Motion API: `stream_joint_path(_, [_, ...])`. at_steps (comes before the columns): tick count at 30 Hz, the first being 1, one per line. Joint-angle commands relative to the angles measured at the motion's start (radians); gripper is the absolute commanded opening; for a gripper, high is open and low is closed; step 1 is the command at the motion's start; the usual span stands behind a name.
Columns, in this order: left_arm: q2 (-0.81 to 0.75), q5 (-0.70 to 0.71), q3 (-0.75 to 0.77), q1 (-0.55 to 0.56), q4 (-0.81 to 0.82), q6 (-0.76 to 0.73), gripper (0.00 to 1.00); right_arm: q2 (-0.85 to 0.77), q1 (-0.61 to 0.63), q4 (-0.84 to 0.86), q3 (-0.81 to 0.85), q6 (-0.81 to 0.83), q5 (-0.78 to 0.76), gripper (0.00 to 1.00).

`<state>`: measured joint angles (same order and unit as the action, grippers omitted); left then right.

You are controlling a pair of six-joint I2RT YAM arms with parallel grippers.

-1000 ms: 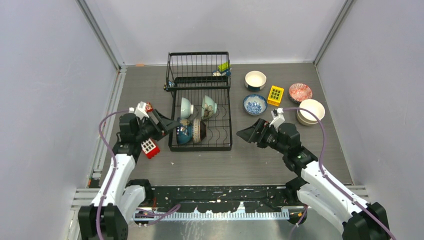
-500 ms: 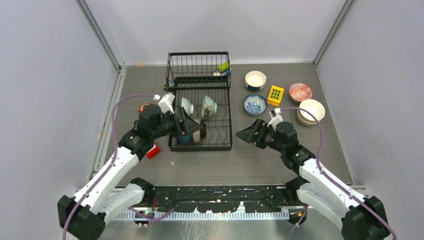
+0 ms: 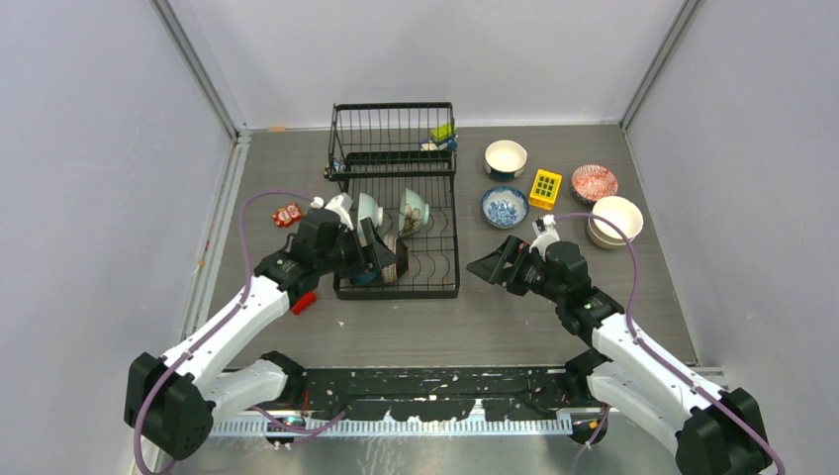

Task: Unload the bowls from the dish rack
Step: Pick up the bowl from the dish rack.

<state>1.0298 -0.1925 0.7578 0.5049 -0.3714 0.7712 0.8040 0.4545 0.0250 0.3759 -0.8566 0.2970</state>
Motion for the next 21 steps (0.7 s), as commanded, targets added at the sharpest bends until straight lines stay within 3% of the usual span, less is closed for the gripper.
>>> stream_joint_path(1, [0.024,0.034,0.000,0.007,0.046,0.003,0.72,0.005,0.004,0.027,0.038,0.001,-0.007,0.88])
stream_joint_path(12, [0.118,0.077,0.032,0.046,0.064,-0.011,0.73,0.004,0.003,0.026,0.032,0.002,-0.010,0.88])
stream_joint_path(21, [0.143,0.034,0.011,0.052,0.150,-0.021,0.72,-0.005,0.003,0.019,0.028,0.006,-0.012,0.88])
